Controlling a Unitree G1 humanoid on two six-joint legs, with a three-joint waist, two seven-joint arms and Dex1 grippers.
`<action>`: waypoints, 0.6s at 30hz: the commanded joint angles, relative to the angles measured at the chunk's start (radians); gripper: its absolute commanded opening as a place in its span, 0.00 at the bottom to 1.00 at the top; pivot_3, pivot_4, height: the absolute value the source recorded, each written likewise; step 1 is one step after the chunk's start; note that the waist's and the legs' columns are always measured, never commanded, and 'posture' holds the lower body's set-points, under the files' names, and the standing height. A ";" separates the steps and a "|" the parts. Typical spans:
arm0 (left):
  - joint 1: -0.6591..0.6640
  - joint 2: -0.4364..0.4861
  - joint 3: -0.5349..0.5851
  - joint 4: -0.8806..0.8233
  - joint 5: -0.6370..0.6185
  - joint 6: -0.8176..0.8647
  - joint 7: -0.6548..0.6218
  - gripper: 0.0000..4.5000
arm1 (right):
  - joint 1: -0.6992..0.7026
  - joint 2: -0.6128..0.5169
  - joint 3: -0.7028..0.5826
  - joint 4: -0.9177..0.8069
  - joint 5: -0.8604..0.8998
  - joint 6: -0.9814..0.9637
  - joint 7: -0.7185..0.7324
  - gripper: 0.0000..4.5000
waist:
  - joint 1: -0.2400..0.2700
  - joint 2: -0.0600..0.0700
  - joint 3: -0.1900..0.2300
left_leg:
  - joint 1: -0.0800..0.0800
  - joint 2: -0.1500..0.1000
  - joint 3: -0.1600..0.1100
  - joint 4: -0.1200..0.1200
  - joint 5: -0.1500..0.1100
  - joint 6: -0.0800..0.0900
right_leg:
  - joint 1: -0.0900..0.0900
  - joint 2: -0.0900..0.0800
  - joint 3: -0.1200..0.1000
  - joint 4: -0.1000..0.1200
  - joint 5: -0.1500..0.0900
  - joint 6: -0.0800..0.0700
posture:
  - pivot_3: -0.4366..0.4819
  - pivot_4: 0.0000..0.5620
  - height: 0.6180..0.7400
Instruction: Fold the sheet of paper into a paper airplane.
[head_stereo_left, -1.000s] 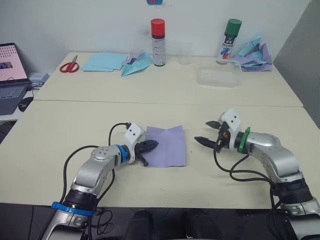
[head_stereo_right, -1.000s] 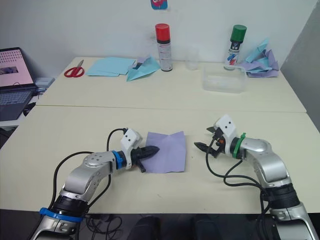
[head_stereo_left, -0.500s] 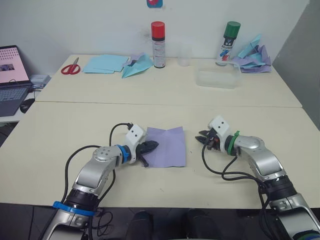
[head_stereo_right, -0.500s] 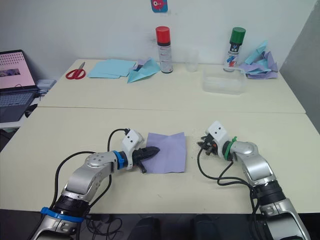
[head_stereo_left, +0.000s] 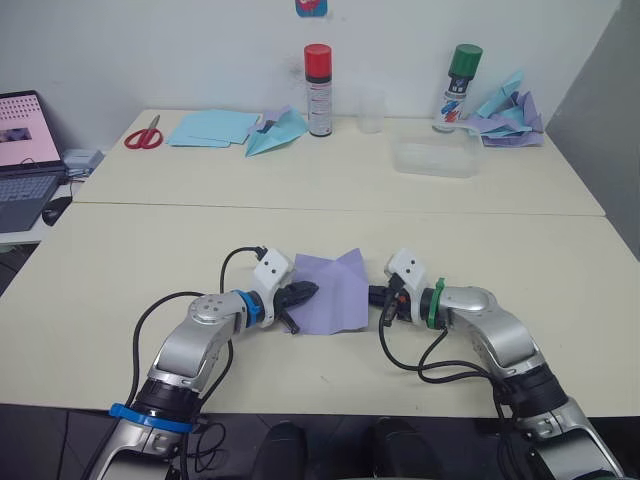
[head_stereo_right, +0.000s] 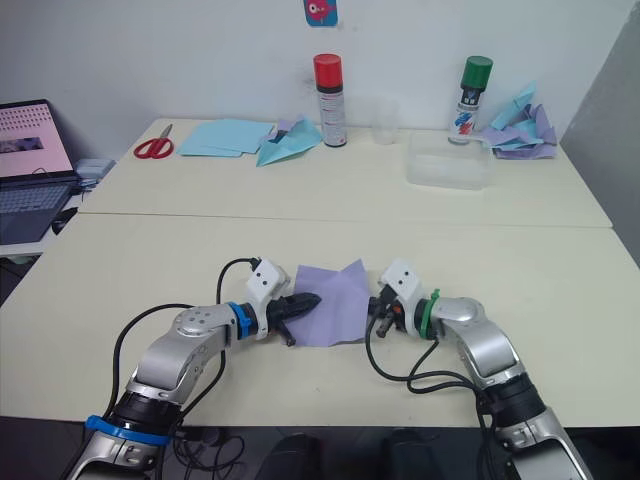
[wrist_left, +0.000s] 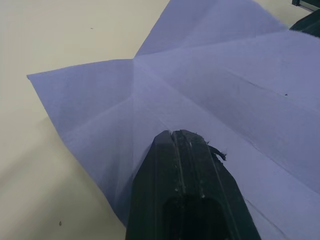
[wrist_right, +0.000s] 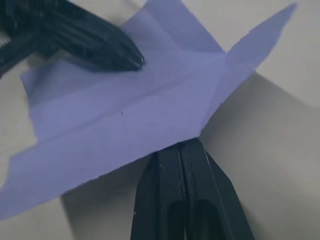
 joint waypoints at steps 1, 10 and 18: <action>0.027 0.001 -0.033 0.026 0.030 0.028 -0.003 0.00 | -0.026 0.053 -0.047 -0.047 0.053 0.021 -0.036 0.01 | 0.000 0.000 0.000 | 0.000 0.000 0.000 0.000 0.000 0.000 | 0.000 0.000 0.000 0.000 0.000 0.000 | 0.48 0.27 1.00; 0.026 0.003 -0.038 0.021 0.032 0.035 -0.004 0.00 | -0.067 0.153 0.004 -0.004 0.033 0.013 -0.081 0.01 | 0.000 0.000 -0.001 | 0.000 0.000 0.000 0.000 0.000 0.000 | 0.000 0.000 0.000 0.000 0.000 0.000 | 0.48 0.27 1.00; 0.042 0.025 -0.032 -0.001 0.031 0.059 -0.005 0.00 | -0.094 0.194 0.062 0.092 -0.006 -0.041 -0.088 0.01 | -0.002 0.000 -0.001 | 0.000 0.000 0.000 0.000 0.000 0.000 | 0.000 0.000 0.000 0.000 0.000 0.000 | 0.48 0.27 1.00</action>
